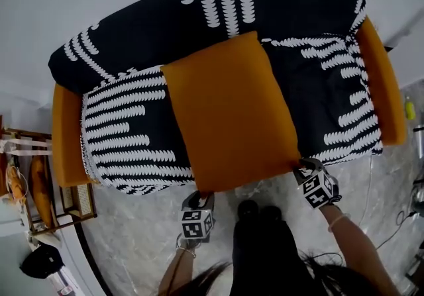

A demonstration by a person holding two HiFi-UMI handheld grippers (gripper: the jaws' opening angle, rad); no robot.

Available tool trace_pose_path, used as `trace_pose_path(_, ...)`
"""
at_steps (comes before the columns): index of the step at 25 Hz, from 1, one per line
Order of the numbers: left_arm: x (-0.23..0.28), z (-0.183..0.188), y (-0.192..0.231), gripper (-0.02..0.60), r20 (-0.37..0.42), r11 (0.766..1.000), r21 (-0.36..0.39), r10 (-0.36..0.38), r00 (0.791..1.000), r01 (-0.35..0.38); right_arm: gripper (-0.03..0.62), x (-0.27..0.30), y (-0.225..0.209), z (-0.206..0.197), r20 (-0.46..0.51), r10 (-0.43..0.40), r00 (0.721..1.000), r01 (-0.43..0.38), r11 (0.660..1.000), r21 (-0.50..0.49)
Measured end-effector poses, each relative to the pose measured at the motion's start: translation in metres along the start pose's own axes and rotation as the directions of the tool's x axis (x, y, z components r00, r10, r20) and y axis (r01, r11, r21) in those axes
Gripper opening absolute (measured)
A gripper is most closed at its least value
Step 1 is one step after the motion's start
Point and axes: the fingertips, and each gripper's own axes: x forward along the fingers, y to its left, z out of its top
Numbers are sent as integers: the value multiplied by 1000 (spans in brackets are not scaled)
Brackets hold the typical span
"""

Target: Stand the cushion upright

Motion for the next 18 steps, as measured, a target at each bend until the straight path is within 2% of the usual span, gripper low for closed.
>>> trace_pose_path(6, -12, 6, -6, 129, 2, 1000, 5, 9, 1000, -9, 55, -11, -1, 2, 8, 14, 1000, -14, 1000, -12)
trace_pose_path(18, -54, 36, -18, 76, 63, 998, -4, 55, 996, -55, 25, -53, -6, 21, 103, -12, 995, 7, 999, 45)
